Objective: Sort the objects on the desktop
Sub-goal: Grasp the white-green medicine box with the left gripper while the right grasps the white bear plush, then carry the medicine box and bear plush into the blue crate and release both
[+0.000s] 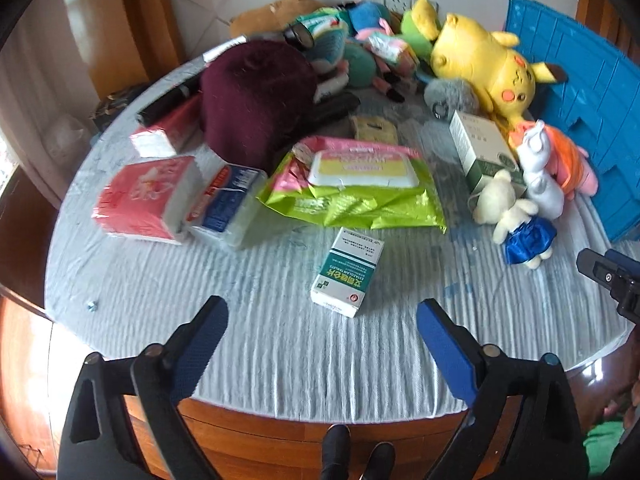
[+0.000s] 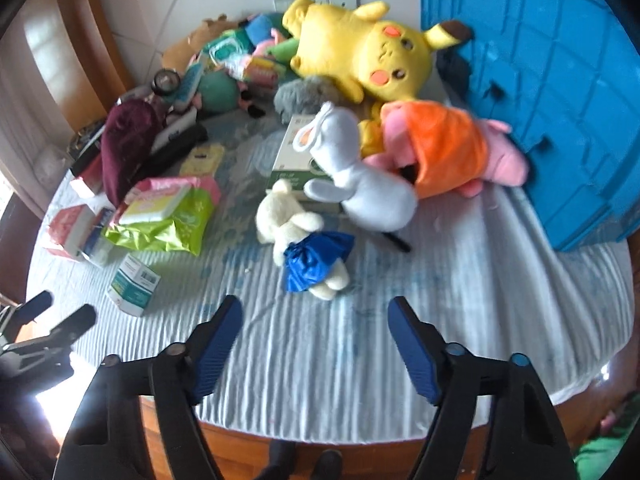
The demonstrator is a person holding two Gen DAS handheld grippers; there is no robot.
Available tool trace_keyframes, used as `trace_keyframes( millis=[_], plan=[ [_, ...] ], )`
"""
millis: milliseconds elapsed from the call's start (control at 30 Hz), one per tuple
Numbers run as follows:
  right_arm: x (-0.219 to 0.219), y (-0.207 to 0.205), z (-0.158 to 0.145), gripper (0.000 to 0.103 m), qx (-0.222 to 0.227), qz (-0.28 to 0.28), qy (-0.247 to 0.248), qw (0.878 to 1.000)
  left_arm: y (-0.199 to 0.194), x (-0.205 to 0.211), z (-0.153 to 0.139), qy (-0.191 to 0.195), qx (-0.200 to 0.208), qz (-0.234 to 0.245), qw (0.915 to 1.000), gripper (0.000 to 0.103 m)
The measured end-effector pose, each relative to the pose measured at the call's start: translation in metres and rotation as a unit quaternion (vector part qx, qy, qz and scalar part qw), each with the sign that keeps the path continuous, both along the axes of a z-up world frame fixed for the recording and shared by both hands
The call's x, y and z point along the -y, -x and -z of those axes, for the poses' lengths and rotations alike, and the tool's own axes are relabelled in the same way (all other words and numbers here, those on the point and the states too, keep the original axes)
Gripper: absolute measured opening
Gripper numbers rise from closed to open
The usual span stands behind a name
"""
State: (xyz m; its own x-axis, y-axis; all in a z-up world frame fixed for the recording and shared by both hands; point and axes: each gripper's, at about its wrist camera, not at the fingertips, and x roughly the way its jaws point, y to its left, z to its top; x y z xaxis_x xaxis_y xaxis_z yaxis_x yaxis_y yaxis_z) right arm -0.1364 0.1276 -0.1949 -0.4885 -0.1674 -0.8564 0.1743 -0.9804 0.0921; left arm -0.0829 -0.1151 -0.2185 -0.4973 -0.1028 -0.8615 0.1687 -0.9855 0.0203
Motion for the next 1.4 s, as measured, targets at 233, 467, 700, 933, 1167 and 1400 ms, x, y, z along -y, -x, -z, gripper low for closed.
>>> trace_keyframes(
  millis=[233,467,700,933,1167,1400],
  plan=[
    [0.023,0.025,0.025,0.071,0.004,-0.014,-0.010,1.000,0.029,-0.001,0.040,-0.005,0.032,0.011,0.9994,0.095],
    [0.024,0.055,0.036,0.071,-0.007,-0.029,-0.022,0.999,0.043,-0.004,0.057,-0.004,0.046,0.005,0.9989,0.095],
    [0.025,0.072,0.061,0.071,0.010,-0.038,-0.022,0.999,0.053,-0.005,0.068,-0.012,0.054,0.007,0.9984,0.082],
    [0.031,0.081,0.074,0.066,0.014,-0.044,-0.022,0.999,0.054,-0.003,0.068,-0.022,0.051,0.008,0.9984,0.081],
    [0.035,0.084,0.082,0.048,0.018,-0.044,-0.034,0.998,0.049,-0.003,0.066,-0.024,0.047,0.010,0.9985,0.073],
    [0.037,0.081,0.083,0.042,0.014,-0.031,-0.034,0.999,0.050,0.000,0.060,-0.031,0.045,0.005,0.9985,0.042]
  ],
)
